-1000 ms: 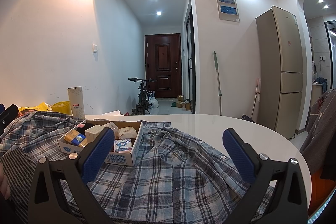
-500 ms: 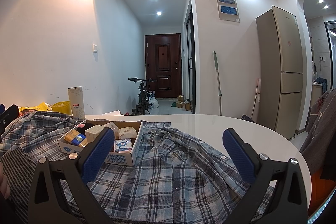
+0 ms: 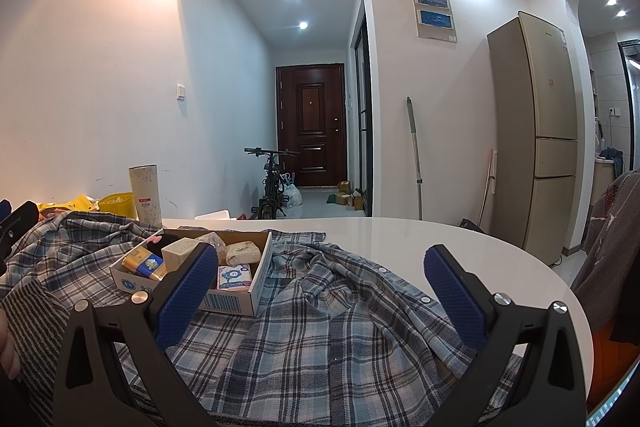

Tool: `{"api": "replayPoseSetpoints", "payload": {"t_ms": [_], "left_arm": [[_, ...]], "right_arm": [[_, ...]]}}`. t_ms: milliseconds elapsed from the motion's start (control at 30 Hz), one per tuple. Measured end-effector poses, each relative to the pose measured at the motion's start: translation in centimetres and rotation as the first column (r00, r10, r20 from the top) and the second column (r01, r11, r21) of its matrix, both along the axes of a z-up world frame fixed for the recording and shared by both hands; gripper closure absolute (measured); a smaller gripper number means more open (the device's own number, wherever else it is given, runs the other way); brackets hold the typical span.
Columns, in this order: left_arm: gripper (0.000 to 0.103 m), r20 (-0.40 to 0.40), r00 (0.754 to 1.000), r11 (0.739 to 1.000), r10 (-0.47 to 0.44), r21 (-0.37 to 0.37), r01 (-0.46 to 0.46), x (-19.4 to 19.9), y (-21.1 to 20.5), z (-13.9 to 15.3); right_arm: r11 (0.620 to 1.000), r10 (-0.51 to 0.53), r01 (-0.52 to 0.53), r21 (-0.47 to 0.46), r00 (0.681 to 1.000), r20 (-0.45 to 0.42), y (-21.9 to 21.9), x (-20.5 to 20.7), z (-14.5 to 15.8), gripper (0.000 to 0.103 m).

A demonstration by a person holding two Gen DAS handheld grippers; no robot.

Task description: Organize objects

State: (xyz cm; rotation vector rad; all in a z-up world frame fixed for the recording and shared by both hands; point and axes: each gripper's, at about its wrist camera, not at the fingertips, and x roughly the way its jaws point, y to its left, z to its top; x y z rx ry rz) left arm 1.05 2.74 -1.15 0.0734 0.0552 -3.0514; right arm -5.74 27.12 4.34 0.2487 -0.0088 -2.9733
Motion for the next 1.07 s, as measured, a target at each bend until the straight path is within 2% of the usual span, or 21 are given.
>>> {"api": "replayPoseSetpoints", "payload": {"t_ms": [1067], "left_arm": [[0.000,0.009,1.000,1.000,0.005,-0.001,-0.005,-0.14,0.09,0.02]], "right_arm": [[1.000,0.000,0.000,0.000,1.000,-0.001,-0.06,-0.05,-0.05,0.000]]}}
